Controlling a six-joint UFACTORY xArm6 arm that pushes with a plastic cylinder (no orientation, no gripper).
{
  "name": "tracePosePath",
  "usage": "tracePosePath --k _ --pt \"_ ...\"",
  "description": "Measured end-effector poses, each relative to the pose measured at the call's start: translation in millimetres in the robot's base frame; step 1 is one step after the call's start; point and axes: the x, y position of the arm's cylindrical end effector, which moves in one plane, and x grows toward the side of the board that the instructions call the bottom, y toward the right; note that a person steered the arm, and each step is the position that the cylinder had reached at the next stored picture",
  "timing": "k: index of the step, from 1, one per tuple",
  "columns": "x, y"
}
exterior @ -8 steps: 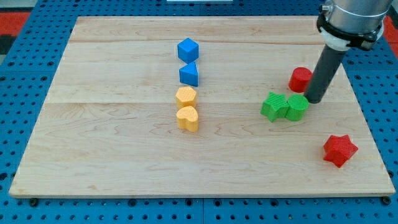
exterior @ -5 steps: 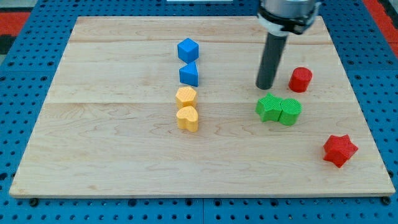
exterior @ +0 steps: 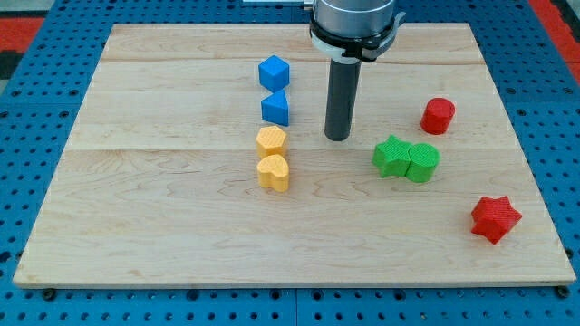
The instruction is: Push the green star and the green circle towards the bottom right of the board
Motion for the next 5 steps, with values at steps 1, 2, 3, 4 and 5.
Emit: tracePosePath --k 1,2,3,4,5 --pt "-0.1 -7.8" --pt "6.6 -13.1" --pt "21.0 -12.5" --pt "33.5 14.3" --pt "31.9 18.5"
